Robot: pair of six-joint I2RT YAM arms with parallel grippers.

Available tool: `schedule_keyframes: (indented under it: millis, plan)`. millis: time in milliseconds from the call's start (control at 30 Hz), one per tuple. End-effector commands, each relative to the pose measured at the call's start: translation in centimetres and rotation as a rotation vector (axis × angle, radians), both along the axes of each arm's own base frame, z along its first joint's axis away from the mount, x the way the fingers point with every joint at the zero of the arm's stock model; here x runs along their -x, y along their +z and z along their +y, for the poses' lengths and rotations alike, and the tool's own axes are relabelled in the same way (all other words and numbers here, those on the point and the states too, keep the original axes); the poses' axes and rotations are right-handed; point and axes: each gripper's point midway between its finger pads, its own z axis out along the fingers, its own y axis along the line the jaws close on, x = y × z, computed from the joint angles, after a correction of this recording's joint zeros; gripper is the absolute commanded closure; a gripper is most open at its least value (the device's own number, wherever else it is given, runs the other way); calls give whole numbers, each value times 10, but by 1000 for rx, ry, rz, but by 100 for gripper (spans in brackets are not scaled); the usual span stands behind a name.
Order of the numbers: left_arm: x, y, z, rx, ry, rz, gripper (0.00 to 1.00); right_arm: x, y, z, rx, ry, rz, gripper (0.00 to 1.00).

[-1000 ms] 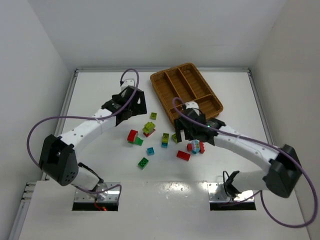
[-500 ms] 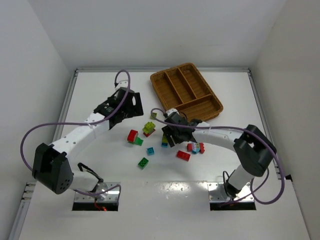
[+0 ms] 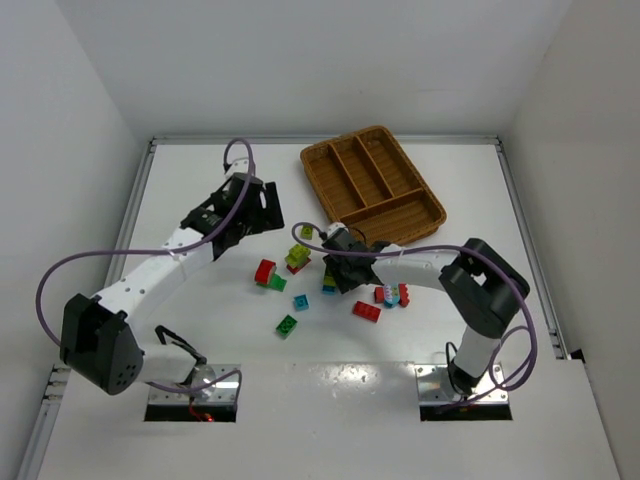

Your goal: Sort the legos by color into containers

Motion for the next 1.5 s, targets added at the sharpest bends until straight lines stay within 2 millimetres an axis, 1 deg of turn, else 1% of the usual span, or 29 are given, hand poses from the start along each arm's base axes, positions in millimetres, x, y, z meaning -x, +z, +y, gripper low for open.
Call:
schedule_keyframes:
  millis: [0,67,100,133,233,367,467,500,567,600,633,667,767,800,867,900,933,967,1033,1067,1167,1200,1233,1267,1300,1367,1400,1433,1467]
  plan:
    - [-3,19,7,16,20,-52,0,-14,13,11,-53,-8,-56,58]
    - [-4,19,10,8,24,-52,0,-14,22,13,-62,-4,-74,65]
    - [-4,19,10,8,24,-52,0,-10,24,10,-58,-4,-71,65]
    - [-4,19,10,8,24,-52,0,-13,39,12,-89,-4,-100,69]
    - [-5,19,14,0,28,-52,0,-7,52,6,-100,-12,-104,69]
    - [-7,21,22,-9,42,-51,0,-7,87,-1,-131,-63,-150,69]
    - [-8,23,29,-10,87,-50,0,-19,108,-17,-140,-165,-172,69]
    - [-11,27,34,-11,104,-61,0,-25,111,-29,-138,-228,-159,69]
    - [-11,22,38,-7,134,-45,0,-50,119,-34,-157,-320,-156,69]
    - [-11,22,40,-12,141,-47,0,-66,121,-45,-176,-397,-160,69]
    - [-12,22,42,-4,157,-47,0,-80,133,-40,-217,-414,-169,69]
    - [-11,20,46,0,175,-35,0,-101,137,-45,-236,-460,-173,69]
    - [-10,14,55,6,216,-9,0,-129,135,-56,-218,-532,-156,69]
    - [-10,13,52,18,201,-3,0,-150,133,-61,-218,-564,-151,69]
    - [-11,13,55,35,203,6,0,-169,129,-66,-222,-589,-149,67]
    - [-10,12,53,42,195,9,0,-186,139,-66,-247,-600,-167,67]
    - [-11,12,55,48,197,12,0,-198,121,-74,-230,-626,-139,66]
    - [-11,12,54,54,191,15,0,-207,117,-76,-229,-636,-140,66]
    - [-11,11,52,72,178,23,0,-233,124,-77,-258,-652,-165,66]
    - [-10,11,51,71,166,26,0,-248,119,-71,-263,-652,-171,65]
    - [-10,8,49,73,158,37,0,-267,109,-71,-266,-659,-148,57]
    - [-9,2,49,57,151,55,0,-279,110,-69,-266,-663,-160,41]
    - [-8,1,53,53,160,64,0,-283,112,-67,-266,-663,-160,36]
    - [-9,1,55,41,161,61,0,-286,124,-68,-268,-668,-177,28]
    - [-8,3,56,33,155,63,0,-286,133,-68,-278,-667,-189,28]
    - [-8,3,57,20,156,60,0,-274,136,-65,-281,-654,-190,28]
    - [-9,3,63,12,175,57,0,-266,162,-62,-313,-641,-227,31]
    - [-10,4,65,4,184,53,0,-249,151,-59,-299,-627,-205,35]
    - [-10,4,69,-3,188,54,0,-238,153,-56,-303,-612,-206,41]
